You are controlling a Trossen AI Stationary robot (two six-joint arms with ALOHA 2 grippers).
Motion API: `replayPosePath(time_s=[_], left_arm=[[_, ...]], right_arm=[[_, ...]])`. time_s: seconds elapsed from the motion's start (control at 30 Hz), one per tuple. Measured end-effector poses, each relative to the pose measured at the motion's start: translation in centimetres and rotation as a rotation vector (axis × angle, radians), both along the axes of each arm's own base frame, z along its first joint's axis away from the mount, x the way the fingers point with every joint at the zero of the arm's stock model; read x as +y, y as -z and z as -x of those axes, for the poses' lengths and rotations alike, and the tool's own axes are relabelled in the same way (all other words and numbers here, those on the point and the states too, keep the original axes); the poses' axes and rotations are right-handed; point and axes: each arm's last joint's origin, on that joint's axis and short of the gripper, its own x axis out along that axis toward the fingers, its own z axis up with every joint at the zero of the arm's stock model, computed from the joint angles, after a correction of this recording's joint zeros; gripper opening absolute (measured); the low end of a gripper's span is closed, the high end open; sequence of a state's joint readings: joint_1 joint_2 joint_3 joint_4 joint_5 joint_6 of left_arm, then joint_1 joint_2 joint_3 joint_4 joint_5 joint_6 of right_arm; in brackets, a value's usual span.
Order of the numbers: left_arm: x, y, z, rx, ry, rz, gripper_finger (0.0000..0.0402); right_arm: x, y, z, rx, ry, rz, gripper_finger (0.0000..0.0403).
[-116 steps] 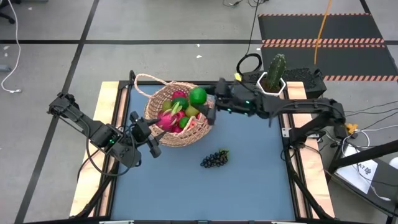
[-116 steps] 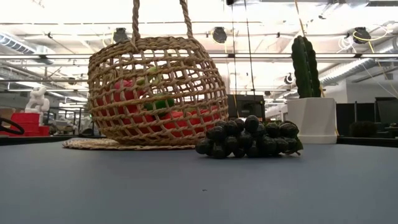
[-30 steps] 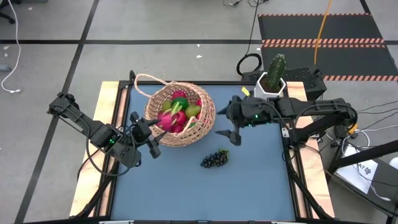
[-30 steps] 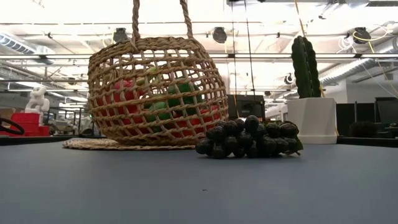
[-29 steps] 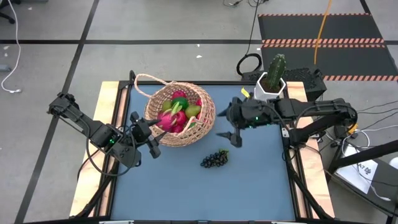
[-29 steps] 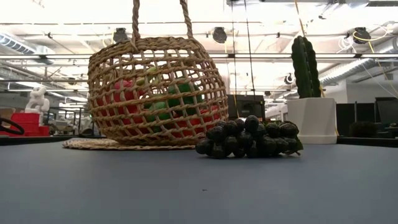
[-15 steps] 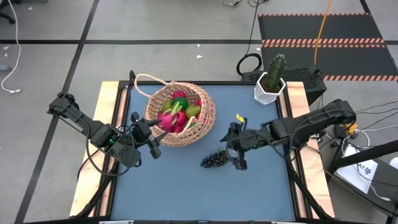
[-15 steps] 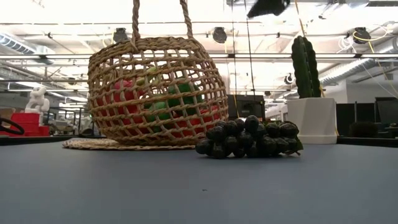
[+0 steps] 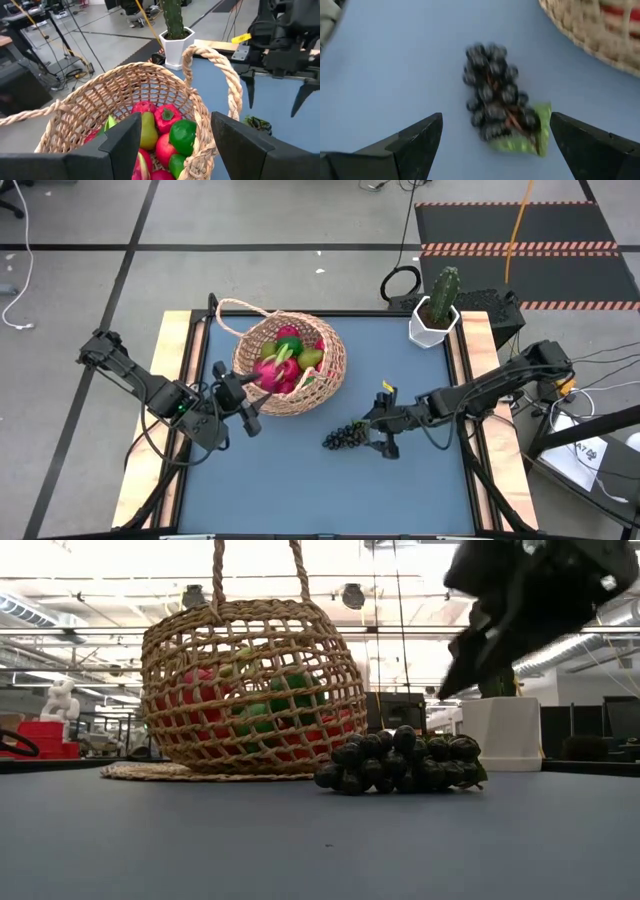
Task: Build produce basket
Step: Put the black grapes into the basket
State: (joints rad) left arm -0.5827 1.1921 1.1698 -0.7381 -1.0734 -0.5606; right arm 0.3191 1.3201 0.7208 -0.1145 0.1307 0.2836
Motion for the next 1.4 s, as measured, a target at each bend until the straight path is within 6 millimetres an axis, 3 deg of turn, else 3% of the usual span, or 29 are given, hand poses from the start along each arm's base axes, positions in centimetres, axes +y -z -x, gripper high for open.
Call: replayPosePath(time_s=[0.57,0.83,1.13,1.4], left_arm=[[-0.4,0.2,-3.0,0.012,0.069,-0.057,0.0239],[0.1,0.6,-3.7,0.036,0.081,-0.035,0.0239],[0.3,0.7,-3.9,0.042,0.079,-0.030,0.0239],[0.3,0.7,-3.9,0.043,0.078,-0.030,0.0239]], right_arm=[[-1.7,3.8,2.0,0.062,0.035,0.099,0.0320],[-2.1,5.1,2.5,-0.095,0.008,0.091,0.0314],[-2.5,6.7,3.9,-0.132,0.005,0.077,0.0313],[-2.4,7.2,3.7,-0.194,-0.006,0.050,0.0313]])
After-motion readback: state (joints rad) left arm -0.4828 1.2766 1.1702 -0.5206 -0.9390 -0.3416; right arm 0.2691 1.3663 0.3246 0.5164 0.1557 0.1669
